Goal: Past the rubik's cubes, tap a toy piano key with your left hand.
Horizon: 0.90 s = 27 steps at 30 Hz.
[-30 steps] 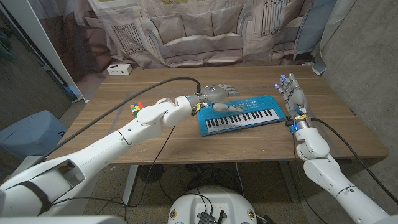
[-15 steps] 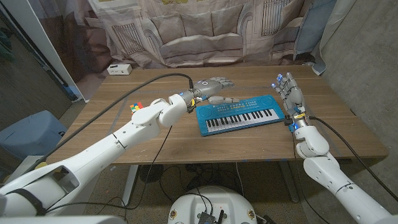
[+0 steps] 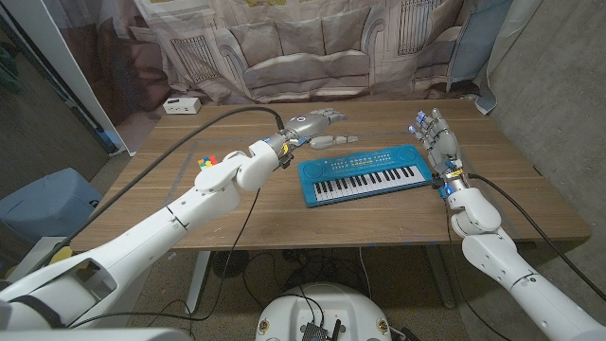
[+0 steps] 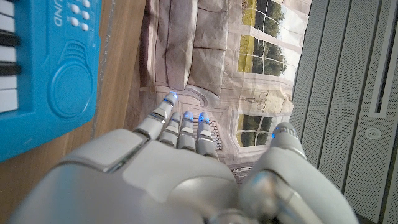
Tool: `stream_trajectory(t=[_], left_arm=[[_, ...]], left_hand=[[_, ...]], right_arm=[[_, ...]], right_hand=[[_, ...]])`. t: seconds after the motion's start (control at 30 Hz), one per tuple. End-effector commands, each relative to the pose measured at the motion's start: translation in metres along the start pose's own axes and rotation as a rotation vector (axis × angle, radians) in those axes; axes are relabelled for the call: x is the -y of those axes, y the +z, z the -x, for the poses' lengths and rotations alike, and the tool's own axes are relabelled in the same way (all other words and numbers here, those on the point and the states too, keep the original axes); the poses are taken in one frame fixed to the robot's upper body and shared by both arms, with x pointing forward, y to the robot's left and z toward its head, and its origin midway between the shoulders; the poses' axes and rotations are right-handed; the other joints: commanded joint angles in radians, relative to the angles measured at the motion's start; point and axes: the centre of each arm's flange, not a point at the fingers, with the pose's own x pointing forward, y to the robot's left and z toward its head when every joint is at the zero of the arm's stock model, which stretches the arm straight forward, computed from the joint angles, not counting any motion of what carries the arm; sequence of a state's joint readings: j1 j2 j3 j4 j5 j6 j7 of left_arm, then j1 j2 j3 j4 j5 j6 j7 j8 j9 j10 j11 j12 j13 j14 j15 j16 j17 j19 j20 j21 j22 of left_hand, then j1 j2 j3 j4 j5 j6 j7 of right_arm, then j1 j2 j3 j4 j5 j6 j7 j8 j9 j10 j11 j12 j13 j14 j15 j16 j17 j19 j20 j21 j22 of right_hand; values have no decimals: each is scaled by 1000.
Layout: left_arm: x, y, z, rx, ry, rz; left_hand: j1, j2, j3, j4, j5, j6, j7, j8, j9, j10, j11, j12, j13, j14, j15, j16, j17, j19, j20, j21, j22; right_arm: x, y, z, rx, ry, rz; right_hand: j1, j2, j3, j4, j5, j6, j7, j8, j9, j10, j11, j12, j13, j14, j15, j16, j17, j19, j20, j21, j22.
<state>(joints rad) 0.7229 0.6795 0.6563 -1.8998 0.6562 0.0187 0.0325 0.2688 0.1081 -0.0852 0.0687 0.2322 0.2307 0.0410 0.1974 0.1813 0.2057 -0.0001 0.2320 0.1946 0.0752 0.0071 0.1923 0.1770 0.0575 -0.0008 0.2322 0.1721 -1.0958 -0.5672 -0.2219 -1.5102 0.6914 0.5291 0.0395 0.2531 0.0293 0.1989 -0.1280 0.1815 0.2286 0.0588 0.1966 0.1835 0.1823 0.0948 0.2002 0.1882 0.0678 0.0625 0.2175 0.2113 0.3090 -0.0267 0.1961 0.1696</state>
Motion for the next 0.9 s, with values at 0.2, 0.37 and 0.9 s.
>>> stream_trajectory(t=[0.2, 0.37, 0.9], left_arm=[[-13, -20, 11, -102, 104, 117], [-15, -24, 14, -131, 129, 141], [-20, -46, 21, -210, 177, 332]], left_hand=[[18, 2, -1, -9, -5, 27, 3, 8, -1, 23, 4, 9, -1, 29, 0, 8, 0, 35, -20, 2, 3], [21, 2, 0, -11, -6, 31, 5, 8, -1, 27, 4, 9, -1, 33, 1, 8, 0, 37, -18, 1, 3], [30, 4, 3, -16, -8, 38, 11, 6, -1, 30, 9, 5, -1, 35, 4, 3, 0, 35, -8, -9, 3]], right_arm=[[-3, -7, -20, -5, 73, -9], [-5, -9, -28, -7, 93, -15], [-13, -12, -41, -44, 176, -36]], right_hand=[[1, 10, -2, -2, 2, 8, 2, -2, 3, 5, 5, -3, 2, 4, -2, -5, 3, 3, 7, 0, 4], [1, 11, -2, -2, 2, 8, 2, -2, 3, 5, 4, -3, 2, 3, -3, -5, 3, 2, 6, 0, 4], [1, 12, -4, -1, 2, 7, 5, -3, 3, 5, 4, -3, 2, 1, -2, -6, 4, 0, 6, -1, 4]])
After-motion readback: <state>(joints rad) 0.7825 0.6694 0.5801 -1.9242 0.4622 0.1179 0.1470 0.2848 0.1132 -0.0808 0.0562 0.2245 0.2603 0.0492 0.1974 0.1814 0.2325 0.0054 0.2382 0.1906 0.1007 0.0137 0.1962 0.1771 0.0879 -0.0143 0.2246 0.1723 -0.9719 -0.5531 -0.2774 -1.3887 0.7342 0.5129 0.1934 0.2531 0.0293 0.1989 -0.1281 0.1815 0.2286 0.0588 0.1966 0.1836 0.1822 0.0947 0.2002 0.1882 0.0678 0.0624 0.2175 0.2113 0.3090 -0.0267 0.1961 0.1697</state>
